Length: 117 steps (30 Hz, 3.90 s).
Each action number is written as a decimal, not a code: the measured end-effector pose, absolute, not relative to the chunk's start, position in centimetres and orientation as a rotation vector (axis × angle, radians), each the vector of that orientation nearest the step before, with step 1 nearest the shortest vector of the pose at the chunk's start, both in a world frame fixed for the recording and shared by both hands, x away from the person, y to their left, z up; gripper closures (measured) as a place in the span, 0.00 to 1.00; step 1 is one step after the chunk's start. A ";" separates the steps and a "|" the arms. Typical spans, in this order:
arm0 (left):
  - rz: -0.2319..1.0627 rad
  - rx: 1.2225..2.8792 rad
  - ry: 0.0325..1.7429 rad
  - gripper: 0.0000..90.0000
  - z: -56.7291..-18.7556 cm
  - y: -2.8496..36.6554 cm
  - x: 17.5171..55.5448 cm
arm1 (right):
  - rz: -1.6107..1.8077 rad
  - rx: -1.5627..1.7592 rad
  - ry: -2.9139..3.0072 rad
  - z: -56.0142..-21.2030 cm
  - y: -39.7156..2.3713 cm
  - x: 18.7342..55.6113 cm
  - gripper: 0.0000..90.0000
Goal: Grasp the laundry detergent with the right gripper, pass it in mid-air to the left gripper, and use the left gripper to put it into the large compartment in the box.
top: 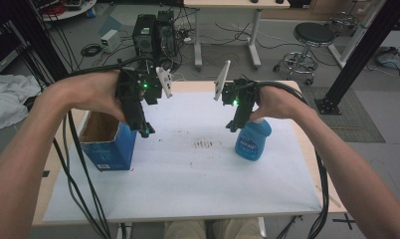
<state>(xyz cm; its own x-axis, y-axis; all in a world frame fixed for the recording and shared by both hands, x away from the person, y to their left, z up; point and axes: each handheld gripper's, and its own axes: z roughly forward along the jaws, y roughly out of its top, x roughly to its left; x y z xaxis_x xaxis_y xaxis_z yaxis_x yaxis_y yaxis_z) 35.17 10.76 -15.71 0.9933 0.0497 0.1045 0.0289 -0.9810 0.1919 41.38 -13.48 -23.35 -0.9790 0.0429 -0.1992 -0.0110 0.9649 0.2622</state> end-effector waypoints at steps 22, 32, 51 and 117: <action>0.147 2.950 0.054 0.18 -16.1 10.3 35.9 | 0.383 0.003 2.931 -24.9 -17.9 34.9 0.14; 0.136 2.954 0.057 0.18 -16.3 10.2 36.0 | 0.365 0.103 2.952 -25.7 -21.2 33.8 0.14; 0.126 2.956 0.053 0.18 -16.5 10.3 36.0 | 0.372 0.573 2.875 -28.1 -26.7 36.0 0.14; 0.077 2.953 0.073 0.18 -18.2 10.6 36.6 | 0.807 0.895 2.643 -35.1 -25.6 39.4 0.14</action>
<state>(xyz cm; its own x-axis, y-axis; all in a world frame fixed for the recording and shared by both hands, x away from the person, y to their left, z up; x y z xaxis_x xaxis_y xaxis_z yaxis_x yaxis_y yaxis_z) 36.57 10.64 -18.20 0.9974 0.0541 0.0468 0.0444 -0.9814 0.1869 39.38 -25.57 -35.11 -0.7850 0.6179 -0.0445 0.4876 0.6606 0.5709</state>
